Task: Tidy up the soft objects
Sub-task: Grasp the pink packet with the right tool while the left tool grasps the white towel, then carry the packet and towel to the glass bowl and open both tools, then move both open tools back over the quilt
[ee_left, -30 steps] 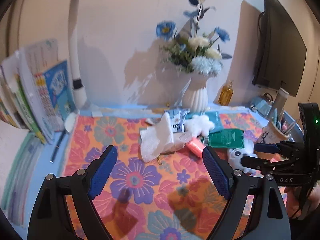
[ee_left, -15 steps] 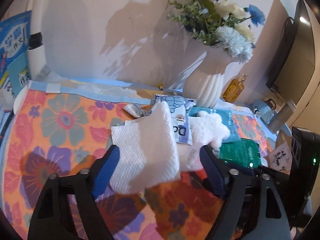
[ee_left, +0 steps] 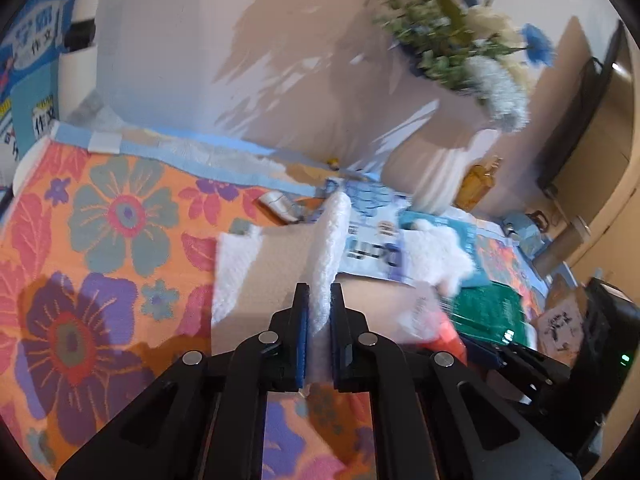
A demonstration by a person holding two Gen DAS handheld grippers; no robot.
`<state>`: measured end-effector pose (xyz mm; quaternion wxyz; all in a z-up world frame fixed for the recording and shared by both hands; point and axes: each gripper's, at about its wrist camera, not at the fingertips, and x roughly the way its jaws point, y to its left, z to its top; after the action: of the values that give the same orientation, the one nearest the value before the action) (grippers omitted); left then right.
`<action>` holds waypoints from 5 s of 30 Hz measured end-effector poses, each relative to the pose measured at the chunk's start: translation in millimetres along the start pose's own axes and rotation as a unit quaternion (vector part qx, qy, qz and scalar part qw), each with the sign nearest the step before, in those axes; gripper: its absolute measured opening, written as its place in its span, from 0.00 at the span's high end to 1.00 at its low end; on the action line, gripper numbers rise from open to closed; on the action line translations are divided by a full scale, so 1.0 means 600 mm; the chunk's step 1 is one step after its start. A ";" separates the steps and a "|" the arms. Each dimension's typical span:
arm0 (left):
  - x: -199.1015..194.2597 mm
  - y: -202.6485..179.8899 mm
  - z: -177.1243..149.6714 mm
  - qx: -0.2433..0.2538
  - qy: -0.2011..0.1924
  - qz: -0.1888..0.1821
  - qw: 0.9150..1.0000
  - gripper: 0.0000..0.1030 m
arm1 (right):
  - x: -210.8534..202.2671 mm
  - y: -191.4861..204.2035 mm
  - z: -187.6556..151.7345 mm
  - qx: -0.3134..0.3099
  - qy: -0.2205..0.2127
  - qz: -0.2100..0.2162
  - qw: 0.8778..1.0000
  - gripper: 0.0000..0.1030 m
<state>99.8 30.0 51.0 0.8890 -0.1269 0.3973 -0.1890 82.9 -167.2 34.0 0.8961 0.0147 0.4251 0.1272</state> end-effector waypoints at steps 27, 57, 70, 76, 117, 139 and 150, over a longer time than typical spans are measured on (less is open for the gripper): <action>-0.097 -0.044 -0.192 0.044 0.062 0.065 0.995 0.26 | -0.160 0.006 -0.207 -0.043 0.061 0.033 0.997 0.37; -0.150 -0.240 -0.219 0.148 0.035 -0.022 0.988 0.92 | -0.233 -0.050 -0.219 -0.017 0.019 0.019 0.999 0.47; -0.086 -0.536 -0.240 0.282 0.050 -0.132 0.949 0.92 | -0.397 -0.285 -0.213 0.113 -0.042 -0.109 0.987 0.47; -0.049 -0.660 -0.223 0.310 0.038 -0.169 0.935 0.92 | -0.458 -0.402 -0.217 0.184 -0.081 -0.157 0.967 0.47; -0.034 -0.699 -0.171 0.290 0.022 -0.205 0.935 0.30 | -0.505 -0.542 -0.225 0.312 -0.110 -0.192 0.924 0.38; -0.406 -0.191 0.029 0.147 -0.180 0.088 0.969 0.25 | -0.427 -0.194 -0.094 0.102 -0.116 -0.109 0.982 0.37; -0.137 -0.109 -0.019 0.148 -0.038 0.048 0.987 0.25 | -0.244 -0.088 0.006 0.019 -0.040 -0.055 0.997 0.33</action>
<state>25.6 6.5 122.1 0.9206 0.0187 0.3362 -0.1978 8.0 -253.1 140.3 0.9177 0.0131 0.3910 0.0690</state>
